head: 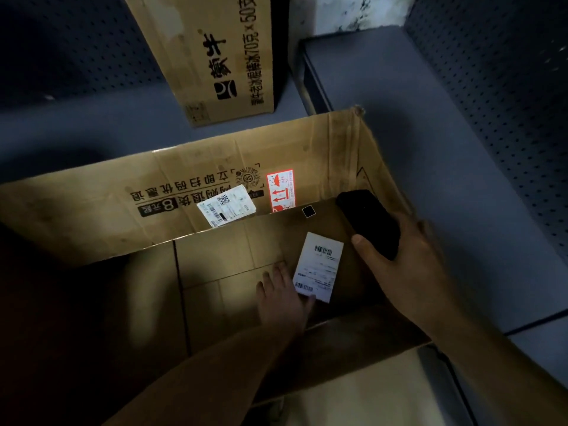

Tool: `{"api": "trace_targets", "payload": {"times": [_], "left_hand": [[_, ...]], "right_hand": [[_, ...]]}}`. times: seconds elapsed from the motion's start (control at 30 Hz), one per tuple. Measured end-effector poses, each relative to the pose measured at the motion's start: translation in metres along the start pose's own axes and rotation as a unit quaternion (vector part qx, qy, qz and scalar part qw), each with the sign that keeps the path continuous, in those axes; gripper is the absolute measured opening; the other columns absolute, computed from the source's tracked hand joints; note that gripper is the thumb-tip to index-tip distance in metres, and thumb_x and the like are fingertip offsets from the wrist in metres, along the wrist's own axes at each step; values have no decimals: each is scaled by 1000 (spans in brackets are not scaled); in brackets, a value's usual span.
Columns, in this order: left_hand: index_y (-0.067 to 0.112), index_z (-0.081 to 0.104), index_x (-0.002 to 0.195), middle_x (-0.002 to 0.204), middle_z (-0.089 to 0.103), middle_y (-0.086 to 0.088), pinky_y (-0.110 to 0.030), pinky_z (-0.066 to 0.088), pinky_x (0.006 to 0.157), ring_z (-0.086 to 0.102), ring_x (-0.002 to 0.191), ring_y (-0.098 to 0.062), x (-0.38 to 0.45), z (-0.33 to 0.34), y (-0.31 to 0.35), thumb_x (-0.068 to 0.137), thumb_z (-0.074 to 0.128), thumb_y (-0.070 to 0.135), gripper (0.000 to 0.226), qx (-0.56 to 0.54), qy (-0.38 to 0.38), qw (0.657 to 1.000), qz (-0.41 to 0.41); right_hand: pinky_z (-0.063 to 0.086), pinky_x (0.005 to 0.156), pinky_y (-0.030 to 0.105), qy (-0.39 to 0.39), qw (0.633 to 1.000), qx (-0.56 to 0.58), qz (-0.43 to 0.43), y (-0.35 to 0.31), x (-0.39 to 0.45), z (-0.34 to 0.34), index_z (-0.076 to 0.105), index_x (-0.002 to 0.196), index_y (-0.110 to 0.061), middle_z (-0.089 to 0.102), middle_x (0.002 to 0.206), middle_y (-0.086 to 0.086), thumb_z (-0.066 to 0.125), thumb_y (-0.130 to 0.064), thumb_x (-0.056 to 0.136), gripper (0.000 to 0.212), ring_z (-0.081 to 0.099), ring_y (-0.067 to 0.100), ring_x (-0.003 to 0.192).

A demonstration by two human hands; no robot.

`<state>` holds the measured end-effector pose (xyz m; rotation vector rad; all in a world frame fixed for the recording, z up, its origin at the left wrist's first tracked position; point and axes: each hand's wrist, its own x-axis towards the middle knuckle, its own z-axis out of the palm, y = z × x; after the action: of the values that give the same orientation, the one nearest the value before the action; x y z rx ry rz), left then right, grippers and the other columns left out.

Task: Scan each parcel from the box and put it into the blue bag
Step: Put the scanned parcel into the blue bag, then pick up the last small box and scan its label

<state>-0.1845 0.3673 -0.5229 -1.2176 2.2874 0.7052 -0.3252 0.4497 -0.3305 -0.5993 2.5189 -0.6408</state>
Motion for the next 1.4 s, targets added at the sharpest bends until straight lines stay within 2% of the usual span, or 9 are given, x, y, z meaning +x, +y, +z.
{"api": "trace_targets", "payload": {"times": [0.3,0.4,0.5,0.7,0.83,1.0,1.17,1.3,1.4], "left_hand": [[52,9,151,160,-28,-5,-65,-2,117,-14,147,-42,34,46,12,95,52,54,71,87,-79,977,180],[51,22,148,154,-41,3,-70,-5,114,-31,142,-38,48,53,12,96,53,47,61,106,-85,962,237],[47,16,152,154,-41,6,-73,-5,111,-36,141,-34,55,50,14,98,50,38,64,143,-105,945,274],[34,11,157,157,-36,0,-72,-4,113,-33,142,-36,53,37,4,101,45,36,66,174,-100,946,254],[42,8,155,158,-33,-1,-73,-11,109,-29,143,-42,61,36,-29,95,50,49,74,161,-103,958,213],[30,27,152,163,-18,-5,-67,-5,116,-19,146,-43,57,15,-26,98,50,45,60,117,-99,967,205],[15,11,153,162,2,-13,-61,15,118,9,147,-38,67,11,-5,83,71,45,96,116,-5,974,195],[18,-19,154,163,-8,-14,-66,8,116,-3,148,-41,82,16,-3,73,75,58,130,134,-4,977,165],[14,-24,152,163,-10,-15,-66,4,117,-7,149,-41,91,19,-7,71,78,57,138,157,-29,977,139]], "right_hand": [[45,105,45,-18,999,41,-7,15,10,13,39,145,-33,48,142,-2,57,-66,79,76,46,20,131],[46,103,44,-25,999,47,-11,16,14,16,41,144,-34,50,140,-3,52,-72,74,80,48,19,129],[47,103,48,-25,999,45,-13,15,18,19,42,141,-37,50,140,-4,50,-76,72,80,49,20,129],[47,102,48,-41,998,37,-13,10,24,25,39,143,-37,49,140,-2,52,-72,77,75,49,20,128],[51,98,46,-36,998,41,-7,9,27,28,39,142,-38,51,137,-1,47,-81,70,84,52,20,125],[46,104,50,-26,1000,16,-1,10,26,28,38,146,-33,45,142,2,45,-78,69,89,46,23,131],[44,104,44,-38,999,8,7,19,26,26,38,145,-34,46,143,1,47,-76,72,85,45,22,131],[45,100,41,-28,1000,3,8,23,27,26,41,142,-35,48,141,0,49,-76,71,82,49,22,128],[44,104,45,-25,1000,-2,13,25,27,28,40,143,-36,47,141,-1,48,-79,69,85,48,22,129]]}}
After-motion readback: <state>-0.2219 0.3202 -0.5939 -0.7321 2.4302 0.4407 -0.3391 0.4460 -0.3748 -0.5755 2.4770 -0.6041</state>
